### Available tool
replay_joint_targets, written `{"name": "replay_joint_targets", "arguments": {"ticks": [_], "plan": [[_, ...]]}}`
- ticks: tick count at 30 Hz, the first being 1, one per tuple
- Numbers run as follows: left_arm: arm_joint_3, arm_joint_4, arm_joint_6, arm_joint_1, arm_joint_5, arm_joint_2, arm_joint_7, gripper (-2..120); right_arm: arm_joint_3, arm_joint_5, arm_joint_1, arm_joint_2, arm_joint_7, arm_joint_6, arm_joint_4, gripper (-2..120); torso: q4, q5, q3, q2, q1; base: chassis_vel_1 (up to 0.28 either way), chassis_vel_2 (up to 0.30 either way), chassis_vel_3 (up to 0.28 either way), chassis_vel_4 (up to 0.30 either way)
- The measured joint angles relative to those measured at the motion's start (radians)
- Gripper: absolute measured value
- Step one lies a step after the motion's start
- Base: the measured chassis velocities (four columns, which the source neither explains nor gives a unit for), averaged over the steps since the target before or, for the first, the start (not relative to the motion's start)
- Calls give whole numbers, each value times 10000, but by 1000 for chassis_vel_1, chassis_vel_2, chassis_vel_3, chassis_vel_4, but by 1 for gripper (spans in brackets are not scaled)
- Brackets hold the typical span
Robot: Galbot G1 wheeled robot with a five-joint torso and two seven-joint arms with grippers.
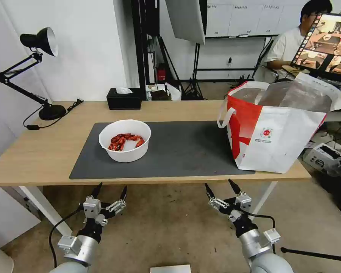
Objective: Pick up the trash from the table and place it into the takeout bag.
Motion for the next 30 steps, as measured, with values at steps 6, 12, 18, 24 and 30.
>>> {"name": "replay_joint_targets", "arguments": {"ticks": [6,12,18,24,30], "plan": [[-5,-66,-5,94,37,-36,11,100,-42,1,27,-104,93,-58,55,100,0,1,0,0,0,0,0,0,0],[-7,-108,-13,111,93,-73,16,100,-66,15,-33,-184,194,-322,255,100,0,0,0,0,0,0,0,0,0],[-42,-201,-13,122,79,13,15,100,-67,27,-34,-192,202,-344,275,100,0,0,0,0,-1,0,0,0,0],[-176,-293,34,-13,-159,271,8,100,-67,34,-30,-195,203,-349,279,100,0,0,0,0,0,0,0,0,0],[-277,-466,298,-298,-676,655,-179,100,-67,38,-26,-195,203,-350,282,100,2,-1,0,1,-1,0,0,0,0]]}}
